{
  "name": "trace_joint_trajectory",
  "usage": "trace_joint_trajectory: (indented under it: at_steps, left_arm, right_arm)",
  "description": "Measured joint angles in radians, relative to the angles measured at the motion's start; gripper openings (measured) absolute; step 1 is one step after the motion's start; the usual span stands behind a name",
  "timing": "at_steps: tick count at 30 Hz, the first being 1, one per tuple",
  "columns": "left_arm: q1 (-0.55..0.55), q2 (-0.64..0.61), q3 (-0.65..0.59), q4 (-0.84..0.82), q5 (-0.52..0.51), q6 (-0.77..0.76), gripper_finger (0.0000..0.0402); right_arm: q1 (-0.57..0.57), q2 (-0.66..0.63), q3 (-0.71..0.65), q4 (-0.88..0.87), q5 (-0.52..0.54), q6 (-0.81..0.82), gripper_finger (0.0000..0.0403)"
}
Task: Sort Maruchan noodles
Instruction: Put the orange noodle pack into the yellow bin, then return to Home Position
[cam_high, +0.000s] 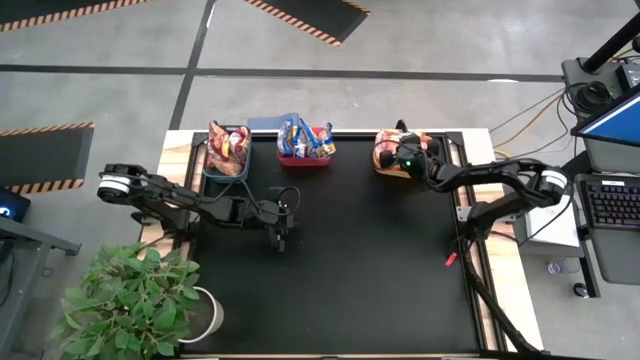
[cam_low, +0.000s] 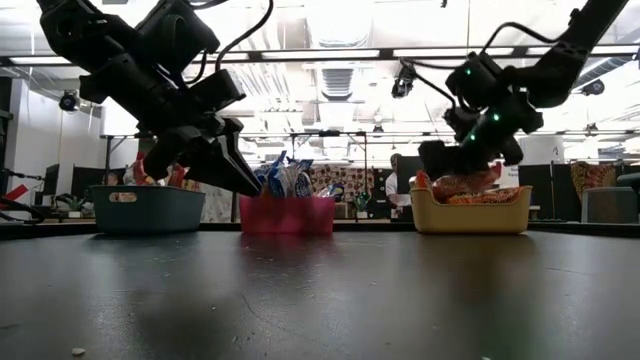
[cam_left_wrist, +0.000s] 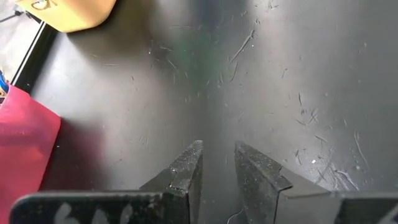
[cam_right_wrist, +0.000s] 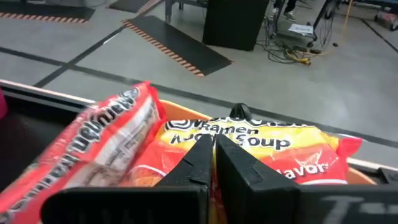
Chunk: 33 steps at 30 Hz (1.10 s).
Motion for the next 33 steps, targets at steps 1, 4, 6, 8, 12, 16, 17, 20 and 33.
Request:
trace_joint_trajectory:
  at_steps: [1, 4, 6, 8, 12, 16, 17, 20, 33]
  left_arm:
    - [0.0, 0.0, 0.0, 0.002, 0.0, 0.002, 0.0075]
    - [0.001, 0.0, 0.0, 0.005, -0.002, 0.008, 0.0075]
    - [0.001, 0.0, 0.0, 0.005, -0.007, 0.008, 0.0075]
    - [0.001, 0.0, 0.0, 0.005, -0.008, 0.008, 0.0075]
    - [0.001, -0.013, 0.0, -0.002, -0.008, 0.016, 0.0075]
    - [0.001, -0.077, 0.0, -0.014, -0.021, 0.05, 0.0075]
    - [0.001, -0.098, 0.0, -0.017, -0.026, 0.056, 0.0075]
    - [0.001, -0.172, 0.0, -0.016, -0.019, 0.062, 0.0075]
    - [0.015, -0.401, 0.04, 0.011, 0.055, 0.136, 0.0075]
  right_arm:
    - [-0.001, 0.009, -0.007, 0.005, 0.002, 0.016, 0.0012]
    - [-0.001, 0.036, -0.009, 0.016, 0.007, 0.023, 0.0012]
    - [-0.001, 0.045, -0.009, 0.026, 0.008, 0.023, 0.0012]
    - [-0.001, 0.038, -0.01, 0.024, 0.011, 0.023, 0.0013]
    - [0.007, -0.033, -0.016, -0.012, 0.028, -0.01, 0.0013]
    - [0.029, -0.16, -0.016, -0.023, 0.029, -0.034, 0.0013]
    - [0.037, -0.194, -0.016, -0.034, 0.027, -0.04, 0.0013]
    - [0.064, -0.294, -0.016, -0.058, -0.023, -0.052, 0.0013]
    - [0.187, -0.502, -0.091, -0.04, -0.241, -0.05, 0.0013]
